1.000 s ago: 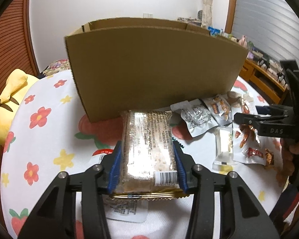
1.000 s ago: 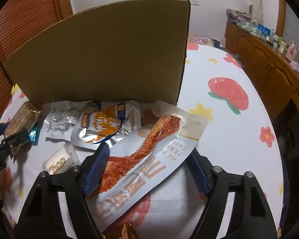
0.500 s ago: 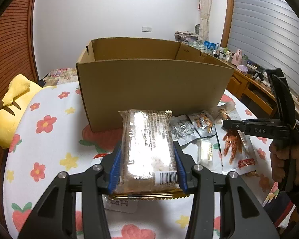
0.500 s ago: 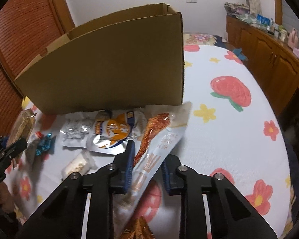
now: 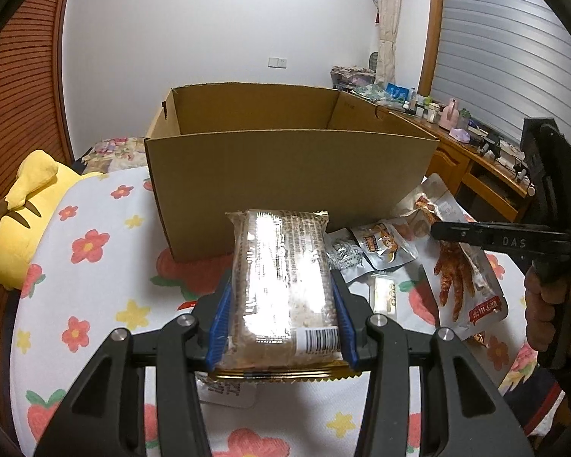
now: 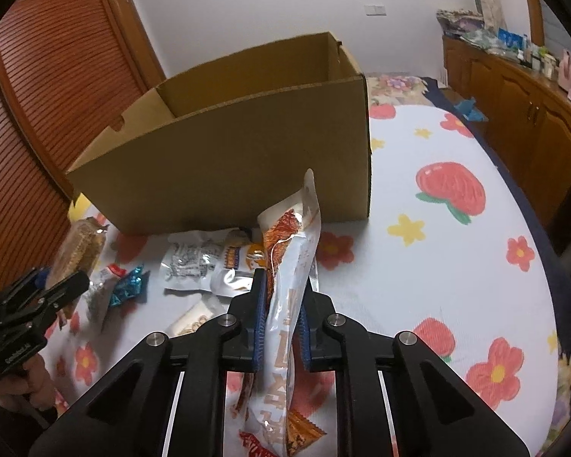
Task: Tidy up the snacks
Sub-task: 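Grasp the clear chicken-feet pack with the right tool and lift it while the left tool holds the wafer pack, then carry both packs over the box and release them from both tools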
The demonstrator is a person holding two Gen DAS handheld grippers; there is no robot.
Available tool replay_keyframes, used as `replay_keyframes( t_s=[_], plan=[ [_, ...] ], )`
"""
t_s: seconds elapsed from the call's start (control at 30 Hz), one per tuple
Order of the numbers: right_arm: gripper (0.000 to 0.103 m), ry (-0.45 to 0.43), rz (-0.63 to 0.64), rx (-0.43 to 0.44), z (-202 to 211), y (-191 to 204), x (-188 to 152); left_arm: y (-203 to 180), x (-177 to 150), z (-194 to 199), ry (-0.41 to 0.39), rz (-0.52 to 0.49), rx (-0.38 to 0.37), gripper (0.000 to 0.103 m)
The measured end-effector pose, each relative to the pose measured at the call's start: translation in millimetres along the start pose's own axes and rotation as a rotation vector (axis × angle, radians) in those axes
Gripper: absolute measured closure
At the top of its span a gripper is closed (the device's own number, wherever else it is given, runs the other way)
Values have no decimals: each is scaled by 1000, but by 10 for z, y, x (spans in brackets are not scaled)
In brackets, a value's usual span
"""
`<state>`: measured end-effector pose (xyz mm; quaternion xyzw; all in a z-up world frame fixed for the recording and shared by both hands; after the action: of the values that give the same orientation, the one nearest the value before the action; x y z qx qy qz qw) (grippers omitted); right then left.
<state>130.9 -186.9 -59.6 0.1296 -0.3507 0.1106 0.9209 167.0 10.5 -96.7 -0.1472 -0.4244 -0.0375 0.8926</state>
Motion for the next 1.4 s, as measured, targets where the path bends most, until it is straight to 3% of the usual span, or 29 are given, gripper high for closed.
replay_keyframes(
  t_s=[0.5, 0.77, 1.13, 1.4],
  plan=[
    [93, -80, 86, 7, 321, 211, 120, -126, 142, 202, -44, -19, -24, 57],
    [93, -137, 137, -4, 537, 292, 265, -186, 371, 309, -79, -44, -30, 57],
    [93, -253, 223, 10, 950, 436, 799, -227, 869, 306, -117, -83, -18, 57],
    [93, -307, 273, 25, 1051, 440, 1270, -168, 1199, 110, -122, -57, -13, 57]
  ],
)
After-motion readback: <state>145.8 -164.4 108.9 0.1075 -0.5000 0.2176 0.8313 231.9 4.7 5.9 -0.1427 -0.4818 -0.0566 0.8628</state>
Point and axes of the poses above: each gripper's, at about its wrist camera, not at the fingertips, and z roughly against the way its jaws point, y to its left, x to its top, the point moved 4 cm from there along -z, roughly the way its jaws point, and after that the axes turned 8 degrees about z, right-handed, at the moved point
